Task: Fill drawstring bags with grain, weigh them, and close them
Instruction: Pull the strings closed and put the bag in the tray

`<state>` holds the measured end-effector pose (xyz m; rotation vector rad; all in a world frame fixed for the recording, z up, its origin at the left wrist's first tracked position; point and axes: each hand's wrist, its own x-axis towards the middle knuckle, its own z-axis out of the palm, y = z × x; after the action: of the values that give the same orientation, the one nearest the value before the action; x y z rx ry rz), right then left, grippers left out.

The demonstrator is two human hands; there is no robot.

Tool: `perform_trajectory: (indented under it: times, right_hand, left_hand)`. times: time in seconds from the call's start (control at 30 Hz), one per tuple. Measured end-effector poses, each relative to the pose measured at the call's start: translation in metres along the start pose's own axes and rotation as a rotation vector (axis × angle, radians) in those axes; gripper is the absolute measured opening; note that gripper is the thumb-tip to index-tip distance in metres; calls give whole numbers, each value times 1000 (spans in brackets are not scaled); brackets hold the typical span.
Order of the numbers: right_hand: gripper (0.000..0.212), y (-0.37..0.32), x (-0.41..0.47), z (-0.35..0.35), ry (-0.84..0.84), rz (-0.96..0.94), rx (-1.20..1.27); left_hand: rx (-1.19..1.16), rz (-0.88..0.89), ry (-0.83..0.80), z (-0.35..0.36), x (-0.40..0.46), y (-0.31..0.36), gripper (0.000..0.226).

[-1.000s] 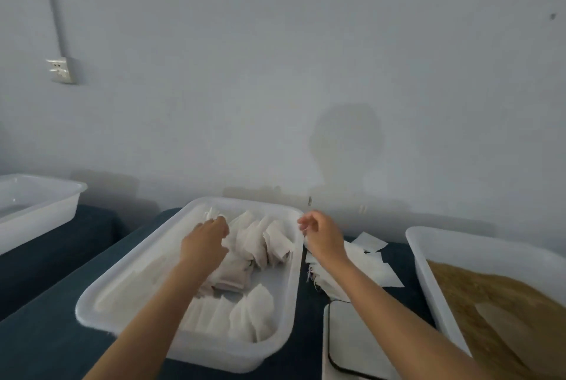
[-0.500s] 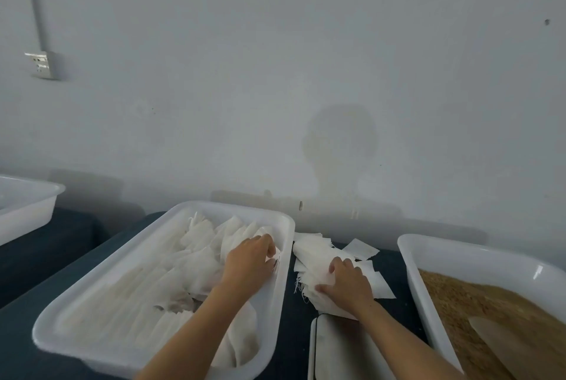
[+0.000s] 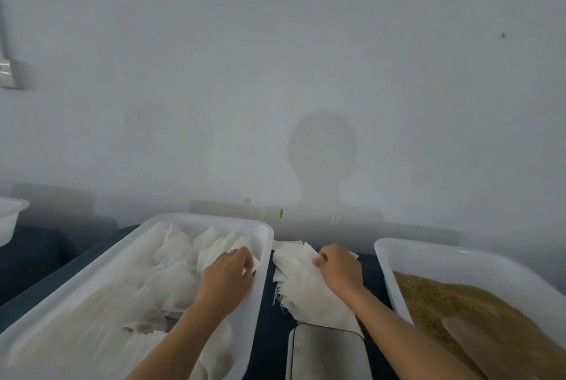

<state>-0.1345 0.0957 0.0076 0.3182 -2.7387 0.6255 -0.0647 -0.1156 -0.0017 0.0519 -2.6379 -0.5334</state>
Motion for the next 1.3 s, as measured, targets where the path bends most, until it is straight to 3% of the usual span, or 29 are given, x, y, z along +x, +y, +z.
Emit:
perform_trajectory:
  times: [0.2, 0.4, 0.57, 0.67, 0.77, 0.97, 1.07, 1.3]
  right_hand:
    - [33, 18, 0, -81, 40, 194, 540]
    - [10, 59, -29, -142, 16, 442, 1018]
    - [13, 119, -67, -161, 7, 610, 1207]
    - [11, 155, -91, -157, 8, 679, 1179]
    - [17, 185, -110, -150, 21, 697, 904]
    - [24, 189, -132, -144, -32, 480, 504]
    - [24, 183, -134, -140, -37, 342, 512]
    - [6, 181, -135, -140, -134, 262, 601]
  left_hand:
    - [-169, 70, 38, -14, 1, 55, 4]
    - [-647, 44, -182, 1, -2, 158, 7]
    - [-937, -3, -263, 41, -14, 230, 9]
    - [-1010, -6, -349, 69, -25, 261, 14]
    - [-965, 29, -460, 98, -37, 284, 10]
    - [-929, 56, -608, 117, -44, 300, 10]
    - [-1004, 30, -611, 118, -44, 299, 19]
    - [-1054, 34, -622, 120, -44, 298, 22]
